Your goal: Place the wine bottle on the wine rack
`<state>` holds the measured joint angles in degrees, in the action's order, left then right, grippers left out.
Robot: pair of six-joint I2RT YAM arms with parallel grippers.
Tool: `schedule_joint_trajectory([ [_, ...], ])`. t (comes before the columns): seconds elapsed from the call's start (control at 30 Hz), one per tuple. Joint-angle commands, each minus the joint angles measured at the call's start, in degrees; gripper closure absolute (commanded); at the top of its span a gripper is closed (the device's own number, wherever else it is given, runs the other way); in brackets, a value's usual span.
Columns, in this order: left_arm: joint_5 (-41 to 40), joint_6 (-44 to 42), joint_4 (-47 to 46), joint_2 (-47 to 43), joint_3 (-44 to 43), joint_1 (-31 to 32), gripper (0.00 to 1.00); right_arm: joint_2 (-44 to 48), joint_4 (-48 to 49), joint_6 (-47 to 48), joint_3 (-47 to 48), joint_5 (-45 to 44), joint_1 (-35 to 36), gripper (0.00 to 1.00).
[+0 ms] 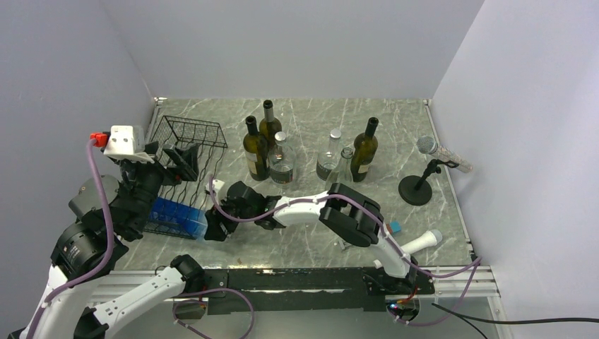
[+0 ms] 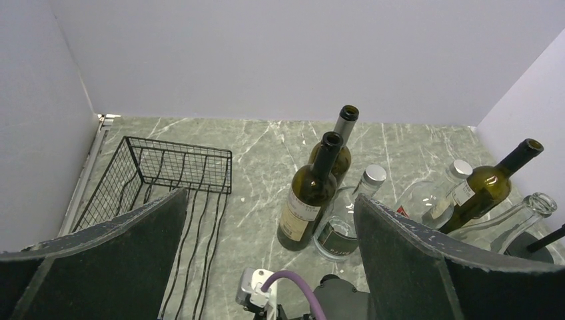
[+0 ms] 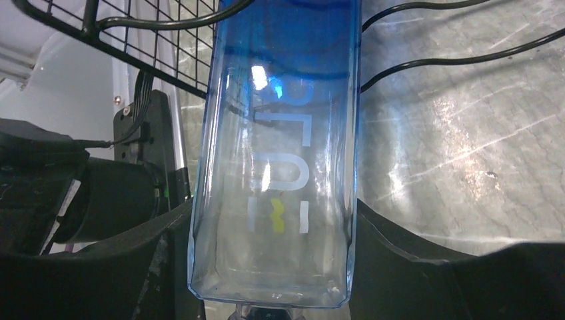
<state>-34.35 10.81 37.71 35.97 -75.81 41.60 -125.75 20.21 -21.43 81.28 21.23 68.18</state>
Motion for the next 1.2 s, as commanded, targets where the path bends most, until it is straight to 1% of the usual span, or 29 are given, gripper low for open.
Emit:
schedule_joint_trajectory([
  [0.0, 0.0, 0.3, 0.3, 0.0, -1.8, -0.1, 0.01, 1.2, 12.1, 1.0, 8.0, 2.6, 1.3, 1.00],
  [0.13, 0.1, 0.4, 0.7, -0.4, -1.8, -0.1, 0.01, 0.2, 9.8, 1.5, 9.5, 2.2, 1.6, 1.00],
  [0.17, 0.1, 0.4, 0.7, -0.6, -1.8, 0.0, 0.01, -0.1, 9.1, 1.6, 9.8, 2.2, 1.7, 0.98],
  [0.27, 0.0, 0.4, 0.8, -1.0, -1.5, -0.1, 0.01, -0.9, 6.5, 2.2, 10.6, 0.2, 1.9, 0.81],
  [0.3, 0.0, 0.3, 0.8, -1.0, -1.5, -0.1, 0.01, -1.3, 5.2, 2.2, 11.1, -0.5, 1.9, 0.78],
  [0.43, -0.1, 0.1, 0.4, -1.9, -0.9, -0.1, 0.01, -2.6, 2.0, 2.5, 12.4, -1.5, 2.0, 0.71],
  [0.57, -0.1, -0.1, 0.1, -2.3, -0.4, -0.1, 0.01, -3.1, 1.5, 2.8, 12.7, -2.3, 2.1, 0.55],
  [0.7, -0.3, -0.2, 0.7, -2.4, -0.6, -0.1, 0.01, -2.7, 1.6, 3.5, 11.8, -4.8, 2.4, 0.35],
  [0.73, -0.3, -0.2, 0.7, -2.5, -0.7, -0.1, 0.01, -2.4, 1.9, 3.4, 11.1, -5.7, 2.4, 0.33],
  [0.8, -0.4, -0.3, 0.8, -2.6, -0.7, -0.1, 0.01, -1.9, 1.9, 3.2, 10.1, -8.0, 2.4, 0.30],
  [0.87, -0.4, -0.5, 0.8, -2.8, -0.8, 0.0, 0.01, -1.6, 1.1, 3.2, 9.4, -10.6, 2.5, 0.23],
  [0.97, -0.6, -0.7, 0.7, -3.3, -1.0, -0.1, 0.01, -0.5, 2.0, 3.9, 7.4, -12.0, 2.5, 0.16],
  [1.17, -0.6, -0.9, 0.6, -3.1, -1.7, 0.0, 0.01, 2.0, 2.5, 4.3, 5.4, -12.4, 2.7, 0.12],
])
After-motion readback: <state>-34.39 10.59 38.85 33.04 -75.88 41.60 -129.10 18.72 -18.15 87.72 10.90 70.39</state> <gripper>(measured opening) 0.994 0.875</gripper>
